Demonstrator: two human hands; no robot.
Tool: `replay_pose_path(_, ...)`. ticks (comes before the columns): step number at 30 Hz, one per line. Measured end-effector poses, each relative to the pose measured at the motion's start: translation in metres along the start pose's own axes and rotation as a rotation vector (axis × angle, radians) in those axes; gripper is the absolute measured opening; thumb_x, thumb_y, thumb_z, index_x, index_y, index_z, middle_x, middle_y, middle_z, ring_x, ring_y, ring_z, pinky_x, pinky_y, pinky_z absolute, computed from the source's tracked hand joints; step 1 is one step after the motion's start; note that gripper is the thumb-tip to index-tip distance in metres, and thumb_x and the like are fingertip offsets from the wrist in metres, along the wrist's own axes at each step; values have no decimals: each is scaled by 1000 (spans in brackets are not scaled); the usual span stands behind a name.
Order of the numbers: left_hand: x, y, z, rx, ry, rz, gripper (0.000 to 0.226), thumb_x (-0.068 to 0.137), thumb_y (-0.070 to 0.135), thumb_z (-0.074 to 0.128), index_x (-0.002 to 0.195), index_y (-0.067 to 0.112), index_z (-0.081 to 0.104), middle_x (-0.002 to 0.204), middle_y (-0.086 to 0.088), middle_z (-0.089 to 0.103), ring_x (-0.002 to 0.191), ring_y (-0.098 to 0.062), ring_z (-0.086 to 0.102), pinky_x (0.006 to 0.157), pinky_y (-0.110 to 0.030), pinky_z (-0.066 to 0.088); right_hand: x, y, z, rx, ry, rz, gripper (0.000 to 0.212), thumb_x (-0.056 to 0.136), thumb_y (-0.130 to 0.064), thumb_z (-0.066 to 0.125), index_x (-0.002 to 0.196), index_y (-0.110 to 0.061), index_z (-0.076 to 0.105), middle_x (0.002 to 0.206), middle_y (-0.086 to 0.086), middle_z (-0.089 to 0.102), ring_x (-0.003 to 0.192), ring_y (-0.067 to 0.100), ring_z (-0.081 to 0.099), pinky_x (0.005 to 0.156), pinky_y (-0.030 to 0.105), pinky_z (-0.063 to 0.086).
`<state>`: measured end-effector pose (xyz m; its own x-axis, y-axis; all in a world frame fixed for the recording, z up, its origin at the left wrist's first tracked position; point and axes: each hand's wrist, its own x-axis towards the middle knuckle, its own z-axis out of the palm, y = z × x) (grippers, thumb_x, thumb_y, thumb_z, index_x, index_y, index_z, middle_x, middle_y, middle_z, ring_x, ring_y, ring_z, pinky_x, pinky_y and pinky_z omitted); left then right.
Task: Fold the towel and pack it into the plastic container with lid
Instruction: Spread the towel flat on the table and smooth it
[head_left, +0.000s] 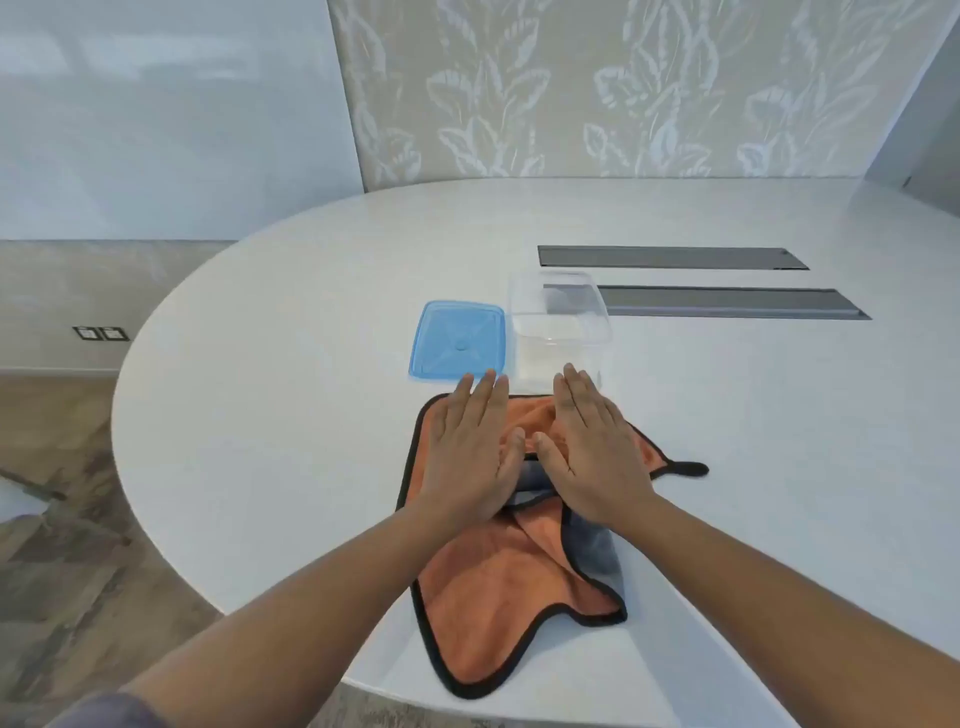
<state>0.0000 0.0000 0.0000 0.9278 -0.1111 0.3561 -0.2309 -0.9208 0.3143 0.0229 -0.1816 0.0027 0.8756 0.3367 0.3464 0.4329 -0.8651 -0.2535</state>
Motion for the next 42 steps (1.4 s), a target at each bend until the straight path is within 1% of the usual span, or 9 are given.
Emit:
replay_pose_path(6, -25, -14, 9, -107, -45, -6, 52, 101, 49, 35, 146, 27, 49, 153, 2, 45, 141, -23, 37, 118, -40, 26, -24, 3, 9, 171, -140, 12, 71, 102, -52, 35, 163, -19, 17, 171, -3, 8, 157, 12, 3, 127, 35, 11)
replay_pose_path(11, -29, -18, 6, -202, -69, -4, 49, 98, 51, 41, 134, 24, 58, 129, 4, 56, 115, -14, 53, 98, -32, 47, -33, 3, 8, 263, -194, 18, 64, 97, -57, 42, 152, -25, 44, 168, -4, 22, 153, 17, 18, 119, 35, 22)
replay_pose_path(15, -33, -18, 7, -271, -89, -14, 44, 100, 49, 46, 134, 24, 55, 124, 6, 55, 106, -10, 54, 88, -27, 48, -39, 0, 5, 169, -22, 20, 52, 87, -53, 57, 126, -21, 65, 123, 2, 59, 114, 23, 51, 95, 35, 44)
replay_pose_path(22, -34, -19, 8, -345, -148, -44, 33, 99, 47, 53, 128, 32, 59, 119, 12, 65, 97, 2, 51, 81, -5, 32, -36, 1, 1, 220, -148, 151, 40, 82, -59, 60, 114, -36, 57, 72, -22, 48, 69, 6, 53, 56, 25, 36)
replay_pose_path(28, -23, -10, -2, -721, -170, -253, 26, 87, 28, 72, 109, 40, 64, 90, 10, 71, 80, -7, 70, 71, -23, 57, -28, 6, -13, 392, -295, 196, 42, 78, -59, 63, 111, -33, 62, 61, -14, 62, 58, 2, 60, 54, 27, 40)
replay_pose_path(32, -20, -4, -9, -1058, -261, -366, 29, 87, 13, 75, 111, 29, 70, 98, 6, 79, 91, -12, 75, 73, -19, 56, -19, 13, -22, 542, -274, 239, 34, 84, -45, 64, 117, -36, 66, 53, -12, 53, 48, 4, 48, 52, 28, 39)
replay_pose_path(36, -17, 1, -16, -1265, -396, -356, 42, 83, 9, 75, 122, 23, 67, 113, -11, 77, 107, -28, 72, 89, -35, 59, -18, 16, -32, 600, -429, 134, 54, 77, -23, 62, 127, -43, 65, 53, -12, 46, 49, 4, 42, 47, 21, 33)
replay_pose_path(39, -18, 6, -18, -1326, -541, -333, 50, 82, 23, 81, 129, 23, 64, 120, -17, 73, 111, -32, 70, 96, -42, 55, -18, 19, -33, 494, -459, 120, 20, 78, -19, 63, 89, -35, 68, 54, -15, 49, 51, 3, 45, 52, 27, 37)
replay_pose_path(42, -20, 15, -20, -1176, -507, -325, 39, 91, 58, 66, 115, 28, 70, 88, 2, 73, 71, -11, 64, 62, -26, 52, -16, 25, -34, 352, -363, 204, 8, 79, -24, 58, 73, -19, 60, 58, -13, 57, 54, 5, 50, 56, 37, 44)
